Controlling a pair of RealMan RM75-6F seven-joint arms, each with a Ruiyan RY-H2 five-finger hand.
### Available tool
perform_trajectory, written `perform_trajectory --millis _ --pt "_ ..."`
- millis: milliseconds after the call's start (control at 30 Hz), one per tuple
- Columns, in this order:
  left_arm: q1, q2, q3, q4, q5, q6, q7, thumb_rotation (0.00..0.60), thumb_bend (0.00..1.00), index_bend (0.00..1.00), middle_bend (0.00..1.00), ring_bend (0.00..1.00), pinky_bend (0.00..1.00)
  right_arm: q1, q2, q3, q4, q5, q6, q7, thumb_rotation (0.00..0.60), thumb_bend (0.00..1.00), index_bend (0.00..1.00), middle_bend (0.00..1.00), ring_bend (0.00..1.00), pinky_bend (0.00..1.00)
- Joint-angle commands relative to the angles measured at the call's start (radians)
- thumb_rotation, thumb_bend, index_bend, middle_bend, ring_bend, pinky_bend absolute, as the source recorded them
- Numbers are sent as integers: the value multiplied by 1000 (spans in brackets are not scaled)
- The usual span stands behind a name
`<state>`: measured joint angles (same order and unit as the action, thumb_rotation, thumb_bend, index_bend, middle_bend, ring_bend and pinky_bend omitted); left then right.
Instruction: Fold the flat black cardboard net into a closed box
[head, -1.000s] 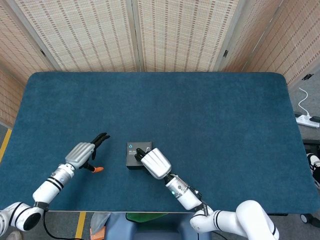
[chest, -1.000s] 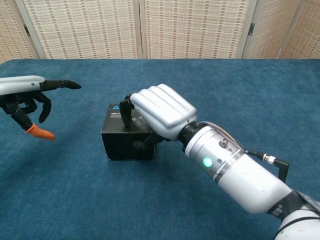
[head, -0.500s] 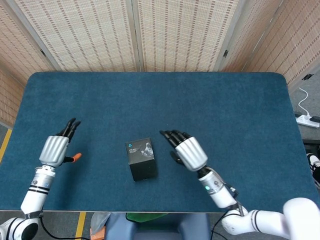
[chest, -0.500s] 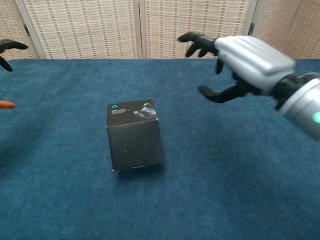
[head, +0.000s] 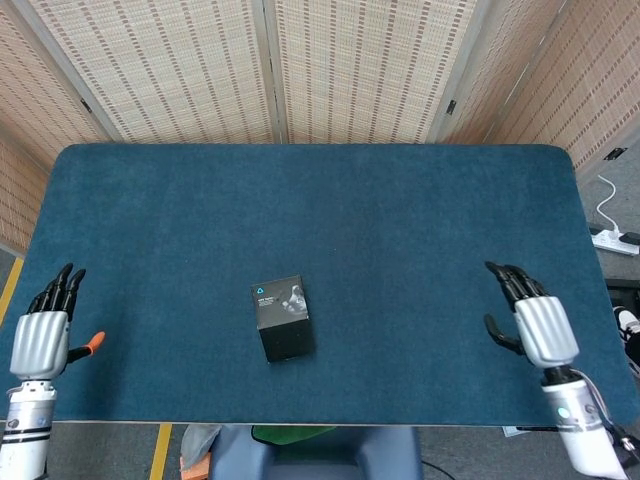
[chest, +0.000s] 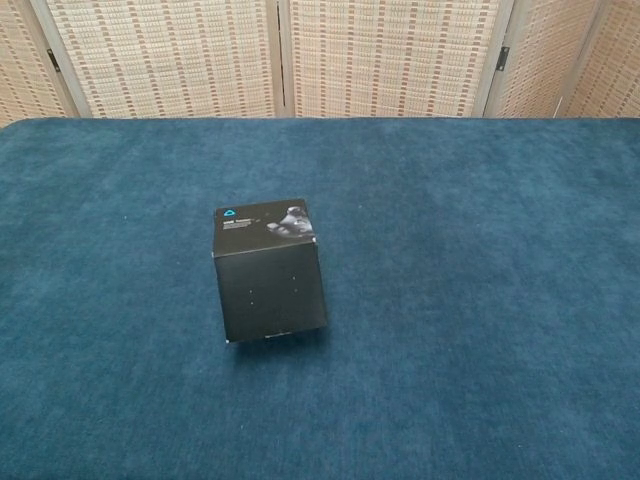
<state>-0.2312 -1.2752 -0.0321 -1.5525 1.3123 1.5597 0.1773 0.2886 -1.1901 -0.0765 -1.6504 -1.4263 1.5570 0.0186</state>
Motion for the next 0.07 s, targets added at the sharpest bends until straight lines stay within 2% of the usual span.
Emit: perform_trajectory --millis 33,67 --pt "44 12 29 -28 36 40 -5 600 202 33 103 135 222 -89 13 -28 37 -2 60 79 600 390 91 150 115 254" --pt "54 14 36 -34 47 48 -2 600 202 33 103 132 221 -104 8 -27 45 -5 72 89 600 390 91 150 115 254"
